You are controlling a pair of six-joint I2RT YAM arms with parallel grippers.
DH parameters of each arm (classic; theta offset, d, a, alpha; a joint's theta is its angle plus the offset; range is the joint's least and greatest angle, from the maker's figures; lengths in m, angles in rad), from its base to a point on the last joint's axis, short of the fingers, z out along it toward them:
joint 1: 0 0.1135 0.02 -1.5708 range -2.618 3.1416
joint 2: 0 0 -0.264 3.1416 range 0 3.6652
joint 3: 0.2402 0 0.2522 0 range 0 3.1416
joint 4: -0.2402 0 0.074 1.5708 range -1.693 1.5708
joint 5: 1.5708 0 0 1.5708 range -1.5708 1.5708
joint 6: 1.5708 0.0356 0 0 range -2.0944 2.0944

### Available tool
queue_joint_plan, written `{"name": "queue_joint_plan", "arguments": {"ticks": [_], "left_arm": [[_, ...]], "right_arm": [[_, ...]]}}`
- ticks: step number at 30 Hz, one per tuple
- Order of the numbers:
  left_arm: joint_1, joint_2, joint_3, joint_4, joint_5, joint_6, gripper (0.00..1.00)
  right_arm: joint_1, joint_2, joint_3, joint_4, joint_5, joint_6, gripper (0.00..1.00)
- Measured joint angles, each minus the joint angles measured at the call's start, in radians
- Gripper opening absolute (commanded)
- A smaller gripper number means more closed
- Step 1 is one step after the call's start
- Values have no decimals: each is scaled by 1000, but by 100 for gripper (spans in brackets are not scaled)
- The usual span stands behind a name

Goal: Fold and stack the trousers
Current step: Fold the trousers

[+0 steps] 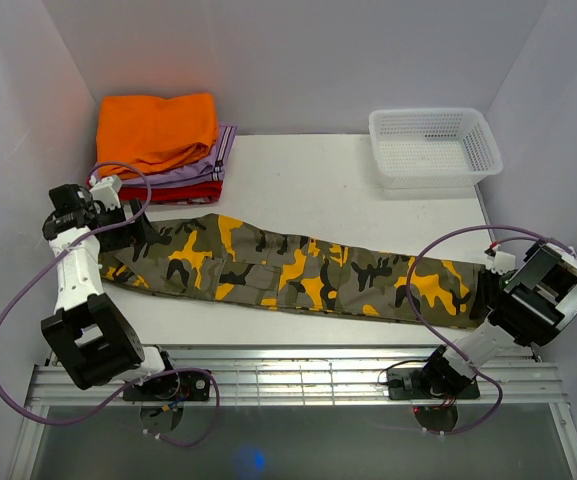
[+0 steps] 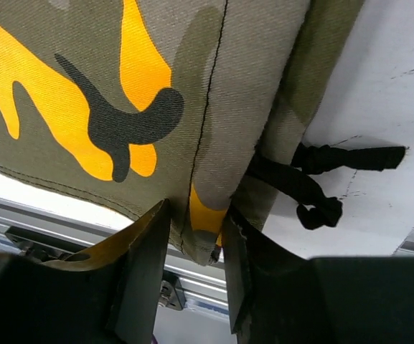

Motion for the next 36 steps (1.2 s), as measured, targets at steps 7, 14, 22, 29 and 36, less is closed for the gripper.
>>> {"name": "queue_joint_plan", "arguments": {"ticks": [7,14,22,29,36], "left_arm": [[10,0,4,-13,13,21,98],[68,35,-3,-4,-30,31,98],[279,167,25,-53,79,95,98],[464,276,130,-154,225,201,98],[520,365,112,-140,224,204,98]], "right_arm": [[0,13,-2,-1,-24,12,8],[0,-11,46,-55,-31,12,8],[0,-45,112,-79,-26,-18,8],[-2,-7,133,-75,2,-30,8],[-4,3,148,-72,6,-31,8]]}}
